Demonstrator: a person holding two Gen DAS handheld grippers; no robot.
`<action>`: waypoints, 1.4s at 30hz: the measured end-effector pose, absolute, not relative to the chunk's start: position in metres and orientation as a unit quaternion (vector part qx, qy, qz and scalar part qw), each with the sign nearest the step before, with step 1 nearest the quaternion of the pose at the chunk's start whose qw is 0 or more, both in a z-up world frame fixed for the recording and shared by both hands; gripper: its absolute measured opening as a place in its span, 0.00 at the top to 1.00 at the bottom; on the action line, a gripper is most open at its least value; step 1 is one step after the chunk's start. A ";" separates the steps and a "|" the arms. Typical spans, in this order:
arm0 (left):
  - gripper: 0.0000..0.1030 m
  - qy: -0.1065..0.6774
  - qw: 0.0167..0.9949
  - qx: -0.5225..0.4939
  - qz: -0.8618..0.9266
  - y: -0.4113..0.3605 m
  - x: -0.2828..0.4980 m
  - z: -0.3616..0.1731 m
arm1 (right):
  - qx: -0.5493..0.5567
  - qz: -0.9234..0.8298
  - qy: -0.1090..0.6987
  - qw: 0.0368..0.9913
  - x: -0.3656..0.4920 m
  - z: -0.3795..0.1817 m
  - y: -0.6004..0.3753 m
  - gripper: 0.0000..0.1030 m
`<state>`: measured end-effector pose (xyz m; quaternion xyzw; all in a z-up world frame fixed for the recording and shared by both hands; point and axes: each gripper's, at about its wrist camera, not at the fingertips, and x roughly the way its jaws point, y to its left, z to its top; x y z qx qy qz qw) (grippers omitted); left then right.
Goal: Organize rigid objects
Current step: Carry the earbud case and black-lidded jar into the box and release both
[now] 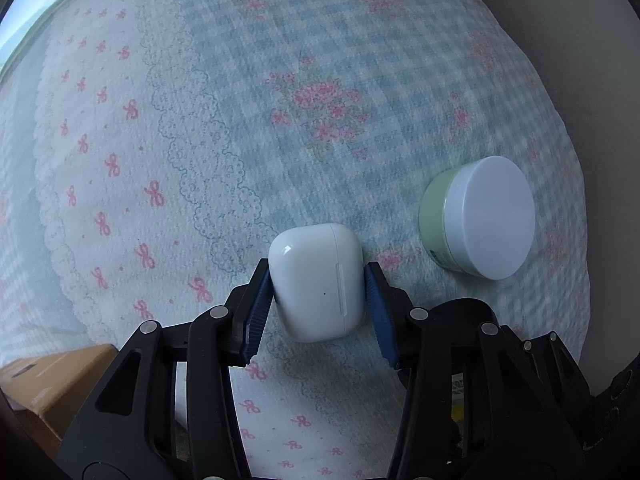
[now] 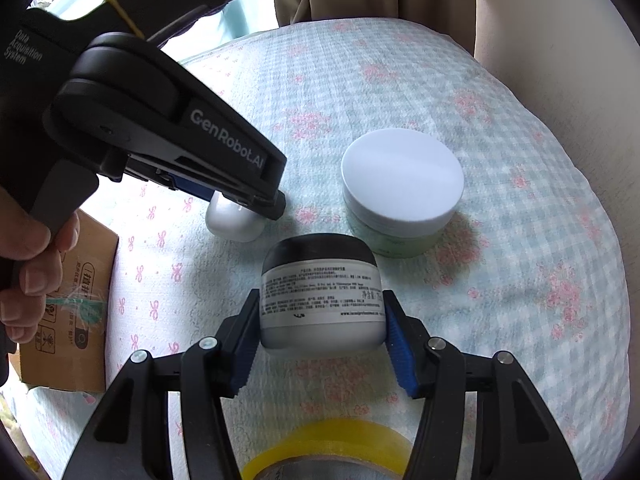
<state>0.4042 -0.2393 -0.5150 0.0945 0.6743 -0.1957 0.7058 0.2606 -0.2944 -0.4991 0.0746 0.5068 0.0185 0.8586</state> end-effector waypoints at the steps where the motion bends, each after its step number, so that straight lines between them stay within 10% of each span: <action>1: 0.59 0.673 0.707 0.093 -0.197 -0.238 0.403 -0.512 | 0.075 0.018 0.507 0.859 0.260 -0.498 -0.295 0.49; 21: 0.59 0.607 0.763 0.028 -0.222 -0.186 0.371 -0.343 | 0.061 0.007 0.469 0.881 0.230 -0.370 -0.286 0.49; 42: 0.59 0.543 0.824 -0.006 -0.161 0.070 0.278 -0.188 | 0.040 0.062 0.454 0.888 0.197 -0.190 -0.132 0.49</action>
